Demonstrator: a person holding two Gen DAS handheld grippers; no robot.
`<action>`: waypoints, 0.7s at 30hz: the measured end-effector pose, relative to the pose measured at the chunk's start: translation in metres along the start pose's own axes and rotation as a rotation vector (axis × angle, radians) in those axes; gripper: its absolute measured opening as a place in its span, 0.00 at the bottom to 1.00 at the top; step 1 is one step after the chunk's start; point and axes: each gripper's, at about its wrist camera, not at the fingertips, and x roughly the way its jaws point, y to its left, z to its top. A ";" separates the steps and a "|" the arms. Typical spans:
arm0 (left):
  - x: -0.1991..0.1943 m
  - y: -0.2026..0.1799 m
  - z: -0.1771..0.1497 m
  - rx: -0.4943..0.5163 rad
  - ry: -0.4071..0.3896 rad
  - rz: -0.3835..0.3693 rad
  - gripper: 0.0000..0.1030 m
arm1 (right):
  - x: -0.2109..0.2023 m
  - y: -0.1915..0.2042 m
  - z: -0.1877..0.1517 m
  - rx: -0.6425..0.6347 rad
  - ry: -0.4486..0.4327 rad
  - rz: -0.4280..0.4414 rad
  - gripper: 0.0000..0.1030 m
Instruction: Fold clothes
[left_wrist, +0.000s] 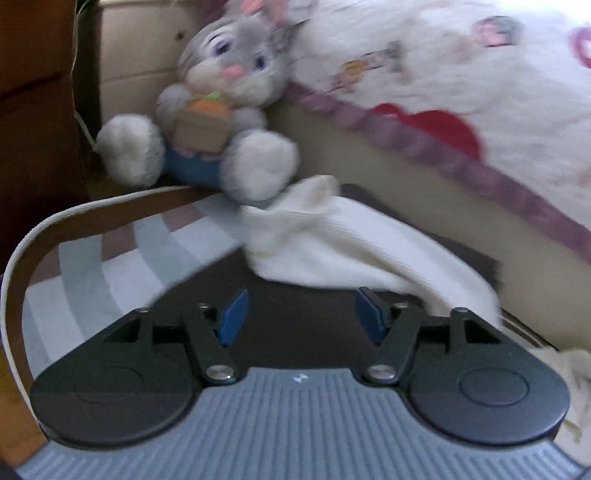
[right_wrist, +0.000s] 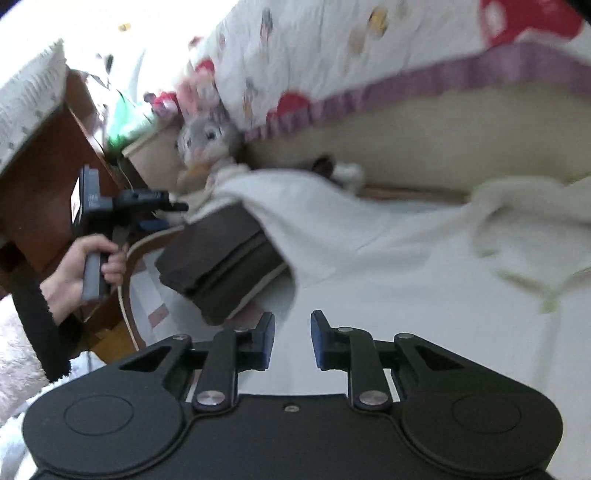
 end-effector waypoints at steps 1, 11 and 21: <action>0.011 0.010 0.005 -0.020 0.010 -0.010 0.62 | 0.022 0.012 0.001 0.004 0.018 -0.002 0.28; 0.053 0.021 0.038 0.171 -0.012 -0.003 0.10 | 0.139 0.031 0.029 -0.193 0.147 -0.285 0.53; 0.033 0.012 0.069 0.098 -0.181 0.058 0.10 | 0.139 -0.031 -0.001 0.112 0.195 -0.176 0.53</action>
